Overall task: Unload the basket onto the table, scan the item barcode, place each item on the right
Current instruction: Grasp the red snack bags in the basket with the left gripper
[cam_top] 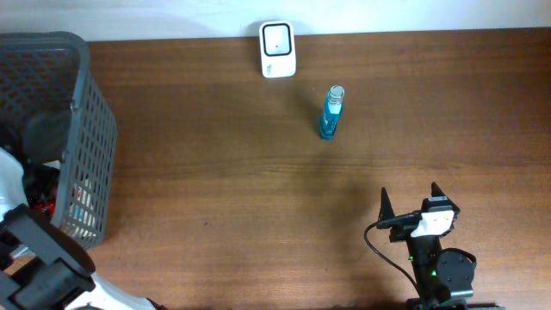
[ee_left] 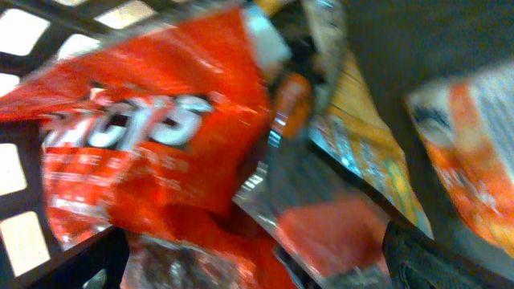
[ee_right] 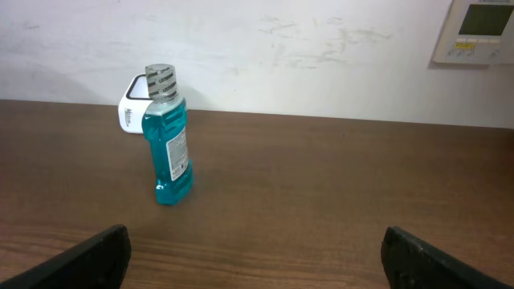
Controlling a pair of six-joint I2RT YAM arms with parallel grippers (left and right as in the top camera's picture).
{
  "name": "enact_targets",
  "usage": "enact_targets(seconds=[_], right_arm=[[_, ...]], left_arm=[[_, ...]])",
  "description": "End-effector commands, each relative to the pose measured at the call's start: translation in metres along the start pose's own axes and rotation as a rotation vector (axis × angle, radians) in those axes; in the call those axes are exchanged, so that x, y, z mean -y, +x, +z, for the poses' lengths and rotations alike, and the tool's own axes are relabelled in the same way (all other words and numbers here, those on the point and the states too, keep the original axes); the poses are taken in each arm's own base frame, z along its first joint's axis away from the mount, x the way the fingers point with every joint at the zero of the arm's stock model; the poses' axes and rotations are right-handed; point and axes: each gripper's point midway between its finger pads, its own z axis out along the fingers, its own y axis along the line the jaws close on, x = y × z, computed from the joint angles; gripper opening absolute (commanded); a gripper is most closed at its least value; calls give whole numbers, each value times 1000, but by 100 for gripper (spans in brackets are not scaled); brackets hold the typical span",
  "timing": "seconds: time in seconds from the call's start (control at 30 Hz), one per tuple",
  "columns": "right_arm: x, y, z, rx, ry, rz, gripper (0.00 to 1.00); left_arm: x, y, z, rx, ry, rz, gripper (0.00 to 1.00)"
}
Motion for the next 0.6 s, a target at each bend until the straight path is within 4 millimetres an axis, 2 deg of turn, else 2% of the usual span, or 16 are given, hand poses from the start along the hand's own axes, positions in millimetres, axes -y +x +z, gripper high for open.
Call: enact_targets(seconds=[0.0, 0.07, 0.13, 0.17, 0.2, 0.27, 0.3, 0.37, 0.43, 0.47, 0.53, 0.57], right_arm=[[-1, 3, 0, -5, -1, 4, 98], [-1, 3, 0, -5, -1, 4, 98], [-1, 3, 0, -5, -1, 4, 98], [-1, 3, 0, -5, -1, 4, 98], [-1, 3, 0, -5, -1, 4, 98], [-1, 3, 0, -5, -1, 4, 98], [-1, 3, 0, -5, -1, 4, 98], [-1, 3, 0, -5, -1, 4, 98], [-1, 3, 0, -5, -1, 4, 98], [-1, 3, 0, -5, -1, 4, 98], [-1, 3, 0, -4, -1, 4, 98], [-1, 3, 0, -5, -1, 4, 98]], left_arm=[[-28, -5, 11, -21, -46, -115, 99], [-33, -4, 13, -34, -48, -125, 99], [-34, 0, 16, -46, -55, -121, 90], [-34, 4, 18, -59, -52, -117, 84], [-29, 11, 23, -79, -32, -117, 68], [-27, 17, 30, -90, -21, -116, 50], [-28, 21, 33, -97, -26, -113, 43], [-28, 20, 33, -95, -25, -113, 34], [-26, 13, 28, -78, -14, -119, 27], [-25, 8, 25, -68, -8, -116, 20], [-19, -6, 5, -56, 36, -128, 0], [-14, -10, -2, -60, 69, -133, 0]])
